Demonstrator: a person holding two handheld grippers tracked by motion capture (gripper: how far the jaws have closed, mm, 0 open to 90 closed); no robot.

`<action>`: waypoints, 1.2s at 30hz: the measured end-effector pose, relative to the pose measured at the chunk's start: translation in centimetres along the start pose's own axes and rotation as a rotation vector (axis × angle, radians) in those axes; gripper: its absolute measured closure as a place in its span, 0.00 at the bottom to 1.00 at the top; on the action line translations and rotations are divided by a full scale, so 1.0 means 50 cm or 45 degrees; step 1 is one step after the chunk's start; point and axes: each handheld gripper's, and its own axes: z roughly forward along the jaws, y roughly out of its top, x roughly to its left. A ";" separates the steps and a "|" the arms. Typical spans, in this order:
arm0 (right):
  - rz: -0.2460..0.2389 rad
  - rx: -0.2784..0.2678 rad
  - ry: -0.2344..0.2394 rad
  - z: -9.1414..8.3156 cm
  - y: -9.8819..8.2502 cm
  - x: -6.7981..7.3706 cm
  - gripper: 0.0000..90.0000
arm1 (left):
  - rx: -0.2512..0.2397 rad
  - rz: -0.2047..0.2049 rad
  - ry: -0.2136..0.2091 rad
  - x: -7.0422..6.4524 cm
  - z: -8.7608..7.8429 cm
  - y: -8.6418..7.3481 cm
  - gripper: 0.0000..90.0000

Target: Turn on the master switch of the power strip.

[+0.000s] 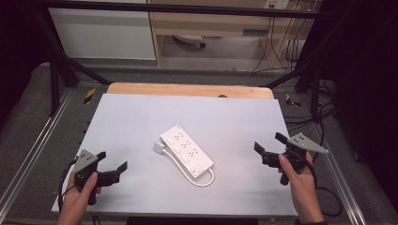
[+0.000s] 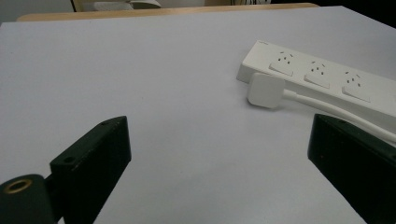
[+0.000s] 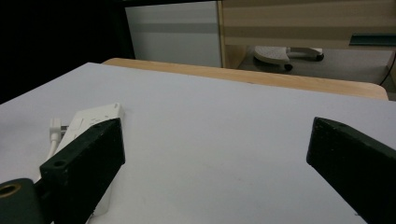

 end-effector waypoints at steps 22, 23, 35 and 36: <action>-0.016 0.069 -0.054 -0.043 -0.069 -0.050 0.05 | 0.001 -0.003 0.006 0.001 0.000 0.000 0.07; -0.012 0.070 -0.054 -0.043 -0.073 -0.051 0.05 | 0.001 -0.003 0.006 0.001 0.000 0.000 0.07; -0.002 0.118 -0.046 -0.038 -0.111 -0.062 0.05 | 0.000 -0.003 0.006 0.001 -0.001 0.000 0.07; -0.004 0.125 -0.044 -0.036 -0.114 -0.062 0.05 | 0.000 -0.003 0.007 0.001 -0.001 0.000 0.07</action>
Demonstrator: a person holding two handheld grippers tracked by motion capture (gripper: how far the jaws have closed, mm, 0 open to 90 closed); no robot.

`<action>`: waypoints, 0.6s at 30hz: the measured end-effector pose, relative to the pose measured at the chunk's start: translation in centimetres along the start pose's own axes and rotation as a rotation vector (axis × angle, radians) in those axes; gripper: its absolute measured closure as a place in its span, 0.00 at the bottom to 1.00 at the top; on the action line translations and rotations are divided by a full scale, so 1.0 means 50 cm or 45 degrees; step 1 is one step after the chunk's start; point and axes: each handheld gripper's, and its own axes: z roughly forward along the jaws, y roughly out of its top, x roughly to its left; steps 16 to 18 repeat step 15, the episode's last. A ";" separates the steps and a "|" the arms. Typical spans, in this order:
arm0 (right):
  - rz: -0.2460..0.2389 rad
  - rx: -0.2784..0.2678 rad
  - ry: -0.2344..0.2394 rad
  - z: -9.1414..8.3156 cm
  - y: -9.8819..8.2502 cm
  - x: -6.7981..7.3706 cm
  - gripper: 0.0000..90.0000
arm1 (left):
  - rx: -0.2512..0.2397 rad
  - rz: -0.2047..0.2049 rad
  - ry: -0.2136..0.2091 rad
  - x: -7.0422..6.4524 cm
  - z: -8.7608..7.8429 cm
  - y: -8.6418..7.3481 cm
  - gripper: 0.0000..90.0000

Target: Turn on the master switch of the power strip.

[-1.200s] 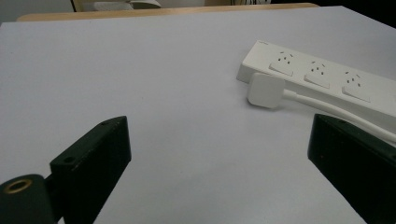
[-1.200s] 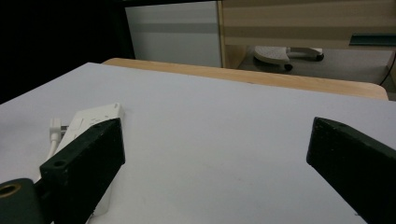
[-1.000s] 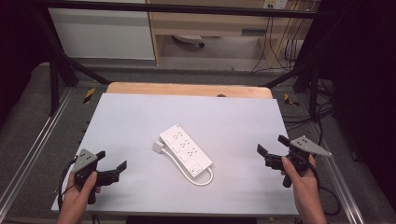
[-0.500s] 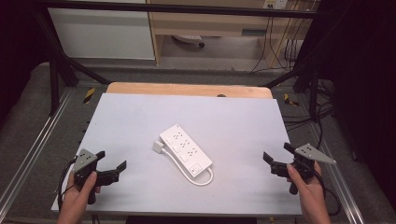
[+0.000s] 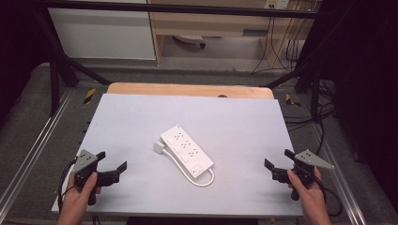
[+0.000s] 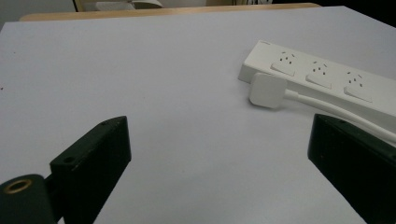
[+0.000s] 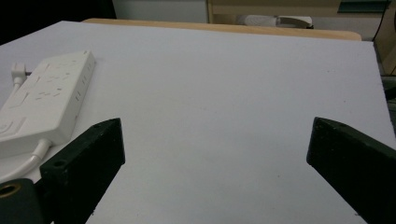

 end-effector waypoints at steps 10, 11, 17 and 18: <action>-0.071 0.114 0.034 0.045 -0.019 0.027 0.05 | -0.004 0.000 0.000 -0.001 0.000 0.000 0.07; -0.078 0.127 0.034 0.051 -0.019 0.030 0.05 | -0.003 0.001 -0.001 -0.001 0.000 0.000 0.07; -0.109 0.182 0.024 0.079 -0.019 0.042 0.05 | -0.001 0.004 -0.001 -0.001 0.001 0.001 0.07; -0.109 0.182 0.024 0.079 -0.019 0.042 0.05 | -0.001 0.004 -0.001 -0.001 0.001 0.001 0.07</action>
